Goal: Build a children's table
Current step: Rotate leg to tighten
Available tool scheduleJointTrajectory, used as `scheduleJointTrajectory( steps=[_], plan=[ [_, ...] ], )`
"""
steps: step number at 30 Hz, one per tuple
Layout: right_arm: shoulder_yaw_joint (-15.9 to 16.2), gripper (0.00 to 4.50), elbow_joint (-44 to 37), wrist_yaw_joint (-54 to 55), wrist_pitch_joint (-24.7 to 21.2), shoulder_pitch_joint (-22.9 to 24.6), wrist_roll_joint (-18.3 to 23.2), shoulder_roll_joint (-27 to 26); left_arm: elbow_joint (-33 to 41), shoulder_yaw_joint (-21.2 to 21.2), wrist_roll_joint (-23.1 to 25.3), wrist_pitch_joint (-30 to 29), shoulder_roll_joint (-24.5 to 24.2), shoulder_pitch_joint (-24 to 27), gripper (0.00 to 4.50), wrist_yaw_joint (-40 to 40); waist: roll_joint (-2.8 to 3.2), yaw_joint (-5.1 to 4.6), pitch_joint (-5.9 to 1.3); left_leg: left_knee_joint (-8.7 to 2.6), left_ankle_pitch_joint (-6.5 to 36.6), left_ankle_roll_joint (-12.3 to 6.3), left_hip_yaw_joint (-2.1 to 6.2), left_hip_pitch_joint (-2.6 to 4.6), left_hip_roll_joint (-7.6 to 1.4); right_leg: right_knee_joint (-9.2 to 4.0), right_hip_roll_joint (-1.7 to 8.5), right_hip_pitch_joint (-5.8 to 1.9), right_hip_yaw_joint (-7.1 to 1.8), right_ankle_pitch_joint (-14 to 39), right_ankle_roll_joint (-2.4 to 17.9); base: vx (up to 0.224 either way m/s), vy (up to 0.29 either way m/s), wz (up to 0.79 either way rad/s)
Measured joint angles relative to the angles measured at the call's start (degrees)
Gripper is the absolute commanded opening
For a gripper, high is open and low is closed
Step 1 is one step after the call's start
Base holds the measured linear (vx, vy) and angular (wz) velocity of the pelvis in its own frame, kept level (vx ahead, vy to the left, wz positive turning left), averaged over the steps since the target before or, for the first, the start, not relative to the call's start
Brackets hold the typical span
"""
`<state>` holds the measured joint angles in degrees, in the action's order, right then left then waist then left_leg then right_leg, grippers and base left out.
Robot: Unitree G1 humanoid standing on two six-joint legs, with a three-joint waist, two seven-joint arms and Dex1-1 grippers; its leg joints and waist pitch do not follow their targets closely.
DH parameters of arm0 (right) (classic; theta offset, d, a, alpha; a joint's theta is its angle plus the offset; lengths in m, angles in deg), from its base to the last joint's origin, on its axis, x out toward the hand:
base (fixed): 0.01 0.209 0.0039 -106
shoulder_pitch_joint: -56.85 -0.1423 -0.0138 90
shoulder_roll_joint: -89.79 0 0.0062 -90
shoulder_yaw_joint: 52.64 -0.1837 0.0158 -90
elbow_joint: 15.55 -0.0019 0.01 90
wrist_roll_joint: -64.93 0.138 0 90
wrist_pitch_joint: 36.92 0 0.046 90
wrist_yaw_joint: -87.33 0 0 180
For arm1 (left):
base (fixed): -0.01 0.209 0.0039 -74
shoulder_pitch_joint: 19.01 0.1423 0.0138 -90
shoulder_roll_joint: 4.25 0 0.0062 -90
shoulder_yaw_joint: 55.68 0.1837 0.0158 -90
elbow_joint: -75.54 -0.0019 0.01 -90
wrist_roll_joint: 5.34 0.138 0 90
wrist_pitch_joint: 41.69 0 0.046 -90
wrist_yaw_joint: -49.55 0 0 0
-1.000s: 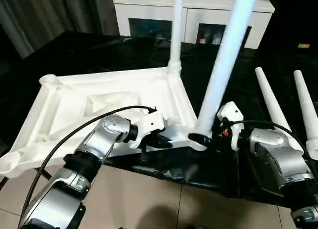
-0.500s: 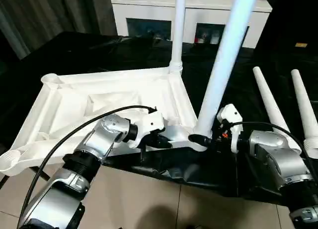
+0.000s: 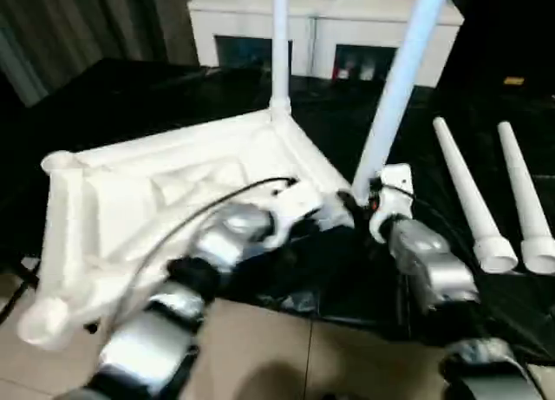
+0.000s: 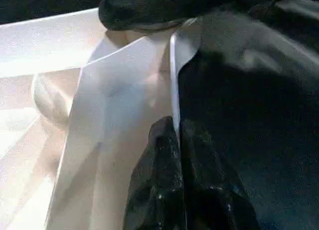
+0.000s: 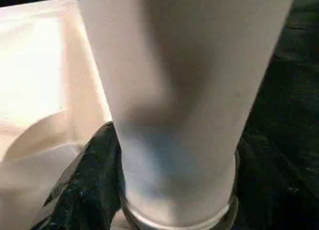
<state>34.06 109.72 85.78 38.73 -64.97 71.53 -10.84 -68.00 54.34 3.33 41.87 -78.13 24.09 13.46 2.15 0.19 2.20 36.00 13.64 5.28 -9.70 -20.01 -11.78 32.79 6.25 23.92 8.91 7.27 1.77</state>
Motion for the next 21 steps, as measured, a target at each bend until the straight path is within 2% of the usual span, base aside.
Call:
scheduleJointTrajectory(
  steps=[4, 7, 8, 13, 15, 19, 21],
  plan=[
    [-1.4, 2.7, 5.78, 9.28, 3.4, -3.27, -0.72, -1.95, -3.21, -0.13, 0.2, 0.12, 2.79, -1.66, 0.0, 3.72, 0.27, -0.19, -0.18, -0.04, 0.0, -0.02, 0.03, 0.0, 0.0, -0.17, 0.0, -0.11, 0.01, 0.02, -0.05, 0.0, 0.0, 0.0],
    [-1.84, 2.7, 8.03, 11.6, 5.52, -4.37, -1.23, -2.65, -4.82, -0.27, 0.34, 1.08, 3.12, -2.47, 0.0, 4.24, 0.3, -0.19, -0.19, -0.1, -0.01, -0.04, 0.03, -0.04, 0.0, -0.18, 0.0, -0.08, 0.03, 0.05, -0.09, 0.0, 0.0, 0.0],
    [-2.02, 3.05, 8.29, 11.57, 6.37, -4.34, -1.46, -2.74, -5.51, -0.26, 0.54, 1.83, 3.12, -2.78, 0.0, 4.21, 0.31, -0.16, -0.19, -0.12, -0.02, -0.06, 0.02, -0.05, 0.0, -0.19, 0.0, -0.07, 0.03, 0.05, -0.1, 0.0, 0.0, 0.0],
    [-2.06, 3.5, 8.11, 11.63, 8.55, -3.47, -2.57, -2.48, -6.95, -0.22, 1.04, 4.14, 3.15, -3.3, 0.0, 3.6, 0.5, 0.1, -0.1, -0.18, -0.15, -0.28, 0.0, -0.09, 0.0, -0.18, 0.0, -0.02, 0.03, 0.05, -0.09, 0.0, 0.0, 0.0],
    [-1.49, 3.5, 6.27, 11.67, 8.65, -2.26, -2.89, -1.7, -7.54, -0.2, 1.15, 5.07, 3.33, -3.54, 0.0, 3.17, 0.62, 0.29, -0.07, -0.22, -0.18, -0.32, -0.01, -0.12, 0.0, -0.18, 0.02, -0.02, 0.02, 0.07, -0.12, 0.0, 0.0, 0.0],
    [-0.76, 3.5, -2.17, 9.62, 8.01, 3.15, -3.11, 0.72, -9.28, 0.02, 1.25, 7.96, 4.06, -4.46, 0.0, 2.13, 1.72, 0.97, 0.07, -0.35, -0.51, -0.85, -0.27, -0.11, 0.02, -0.16, 0.12, 0.14, -0.24, 0.14, -0.24, 0.0, 0.0, 0.0],
    [-0.86, 3.5, -7.1, 7.74, 6.79, 6.09, -2.78, 1.93, -10.46, 0.22, 1.57, 9.66, 4.59, -4.96, 0.0, 1.68, 2.07, 1.4, 0.07, -0.42, -0.58, -0.98, -0.28, -0.17, 0.05, -0.15, 0.15, 0.14, -0.26, 0.19, -0.32, 0.0, 0.0, 0.0]
  ],
)
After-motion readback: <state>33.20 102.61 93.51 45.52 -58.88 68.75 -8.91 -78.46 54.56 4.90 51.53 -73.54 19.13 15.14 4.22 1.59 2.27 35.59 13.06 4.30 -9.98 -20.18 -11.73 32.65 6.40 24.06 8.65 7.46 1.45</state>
